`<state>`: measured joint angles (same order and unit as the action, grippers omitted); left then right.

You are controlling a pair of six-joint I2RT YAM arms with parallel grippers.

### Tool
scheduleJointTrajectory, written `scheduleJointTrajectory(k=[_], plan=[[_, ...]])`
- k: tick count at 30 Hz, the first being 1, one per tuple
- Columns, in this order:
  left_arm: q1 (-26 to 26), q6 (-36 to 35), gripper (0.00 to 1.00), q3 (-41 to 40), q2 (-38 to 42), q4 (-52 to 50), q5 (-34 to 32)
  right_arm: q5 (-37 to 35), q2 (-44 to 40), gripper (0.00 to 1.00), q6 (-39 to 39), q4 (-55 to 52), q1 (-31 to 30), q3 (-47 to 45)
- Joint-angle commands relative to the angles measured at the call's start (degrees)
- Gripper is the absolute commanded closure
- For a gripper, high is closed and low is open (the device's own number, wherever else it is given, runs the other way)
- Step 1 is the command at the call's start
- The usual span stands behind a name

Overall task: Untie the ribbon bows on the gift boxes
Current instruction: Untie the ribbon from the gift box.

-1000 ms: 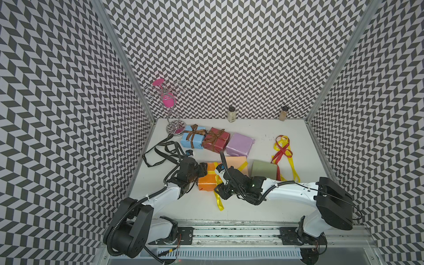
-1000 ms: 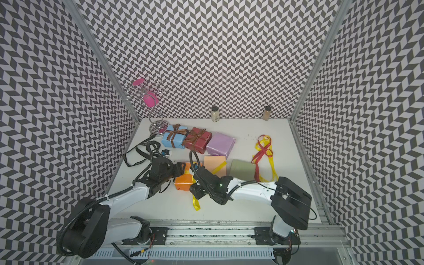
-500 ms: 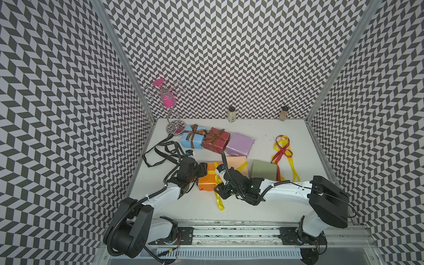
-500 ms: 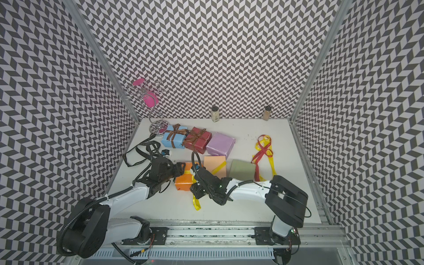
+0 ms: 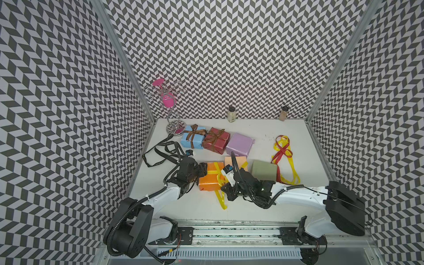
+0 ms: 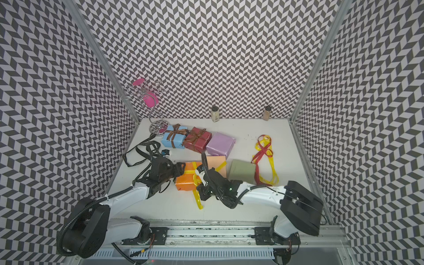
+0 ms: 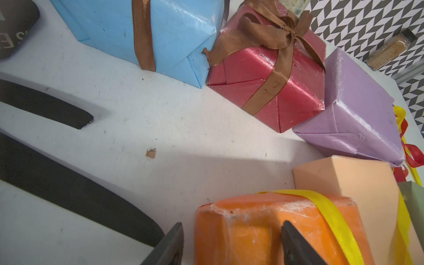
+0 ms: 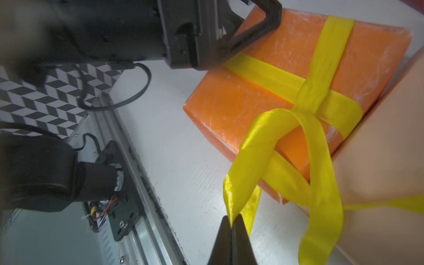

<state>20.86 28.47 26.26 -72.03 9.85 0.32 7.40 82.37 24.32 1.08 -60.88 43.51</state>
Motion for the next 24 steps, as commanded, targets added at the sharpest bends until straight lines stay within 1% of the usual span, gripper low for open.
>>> scheduleJointTrajectory(k=[1,4,6,9,14,18,24], plan=[[-0.2,-0.6,0.33,0.1,-1.2,-1.9,-0.2,5.2,-4.4,1.00,-3.4,-3.8,0.1,-1.6],[-0.2,-0.8,0.33,0.5,-1.6,-2.1,-0.2,10.1,-5.4,1.00,-2.9,-9.5,0.1,-2.7],[-0.2,-0.8,0.33,0.7,-1.8,-2.1,-0.2,11.9,-6.5,1.00,-0.8,-10.0,0.1,-4.9],[-0.2,-0.8,0.33,0.8,-1.8,-2.1,-0.2,11.4,-9.3,1.00,2.4,-10.1,0.1,-8.7],[-0.2,-0.9,0.33,0.9,-2.0,-2.1,-0.1,5.6,-14.5,0.99,7.3,-14.1,0.1,-12.3],[-0.2,-0.9,0.33,0.9,-2.2,-2.1,0.0,-1.7,-19.0,0.97,11.1,-18.5,0.4,-13.5],[-0.2,-0.8,0.33,1.0,-1.9,-2.4,0.1,-11.3,-25.0,0.98,13.4,-25.6,2.1,-12.8]])
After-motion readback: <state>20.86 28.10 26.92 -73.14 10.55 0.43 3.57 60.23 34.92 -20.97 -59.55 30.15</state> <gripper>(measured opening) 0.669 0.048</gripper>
